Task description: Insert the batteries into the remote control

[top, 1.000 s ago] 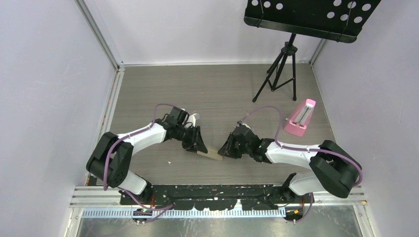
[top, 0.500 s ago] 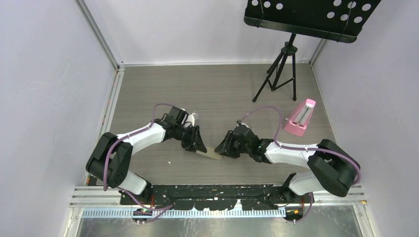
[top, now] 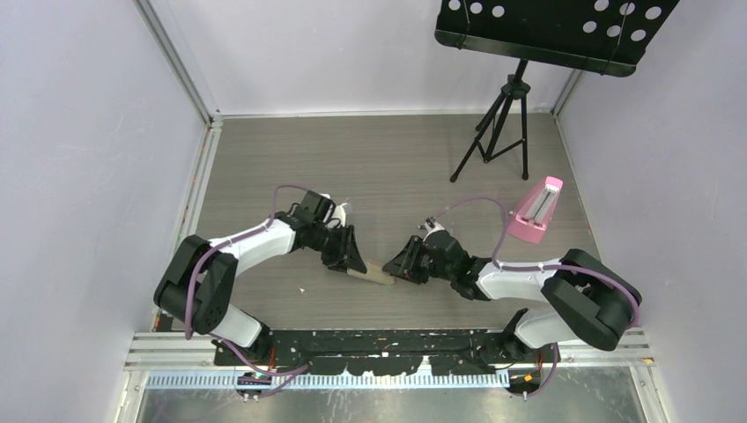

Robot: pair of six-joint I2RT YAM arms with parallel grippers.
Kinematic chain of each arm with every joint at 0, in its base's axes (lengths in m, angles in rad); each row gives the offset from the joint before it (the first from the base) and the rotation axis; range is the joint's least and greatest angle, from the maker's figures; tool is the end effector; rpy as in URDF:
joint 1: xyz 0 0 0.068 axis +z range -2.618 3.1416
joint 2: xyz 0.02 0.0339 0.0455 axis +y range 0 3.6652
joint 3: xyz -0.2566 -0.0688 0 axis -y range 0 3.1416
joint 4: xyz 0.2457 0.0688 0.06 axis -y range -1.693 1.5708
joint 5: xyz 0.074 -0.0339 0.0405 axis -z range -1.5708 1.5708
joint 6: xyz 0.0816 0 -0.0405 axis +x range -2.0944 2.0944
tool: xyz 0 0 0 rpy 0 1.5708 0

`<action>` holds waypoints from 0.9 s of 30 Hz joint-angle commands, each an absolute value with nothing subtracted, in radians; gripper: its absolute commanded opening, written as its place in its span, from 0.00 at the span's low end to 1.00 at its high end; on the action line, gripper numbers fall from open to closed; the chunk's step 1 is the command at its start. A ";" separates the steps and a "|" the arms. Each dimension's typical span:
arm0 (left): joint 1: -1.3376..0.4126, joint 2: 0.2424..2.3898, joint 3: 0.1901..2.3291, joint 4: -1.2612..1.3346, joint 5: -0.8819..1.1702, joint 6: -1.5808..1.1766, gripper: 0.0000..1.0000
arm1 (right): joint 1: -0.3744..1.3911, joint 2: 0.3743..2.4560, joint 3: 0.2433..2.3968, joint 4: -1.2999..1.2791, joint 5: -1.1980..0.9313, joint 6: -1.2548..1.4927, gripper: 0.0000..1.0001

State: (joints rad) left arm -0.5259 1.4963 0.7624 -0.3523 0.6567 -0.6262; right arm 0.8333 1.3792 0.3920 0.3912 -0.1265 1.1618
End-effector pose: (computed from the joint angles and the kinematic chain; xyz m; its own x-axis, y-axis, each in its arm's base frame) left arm 0.2242 -0.1877 0.1267 -0.9973 0.0421 -0.0609 0.0729 0.6997 -0.7107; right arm 0.1839 0.2177 0.1065 -0.8882 0.3759 -0.2641 0.0264 0.6158 0.7875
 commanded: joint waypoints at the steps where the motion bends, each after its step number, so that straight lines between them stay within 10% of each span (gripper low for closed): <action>1: -0.599 1.556 0.728 -0.347 0.543 -0.584 0.00 | 0.865 1.416 0.395 0.653 -0.187 1.177 0.37; 27: -0.605 1.506 0.787 -0.468 0.332 -0.591 0.00 | 0.825 1.198 0.382 0.542 -0.107 1.116 0.37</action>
State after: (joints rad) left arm -0.5812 1.4887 0.7925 -0.3870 0.5560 -0.6216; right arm 0.8268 1.2640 0.3317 0.3912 -0.1097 1.0950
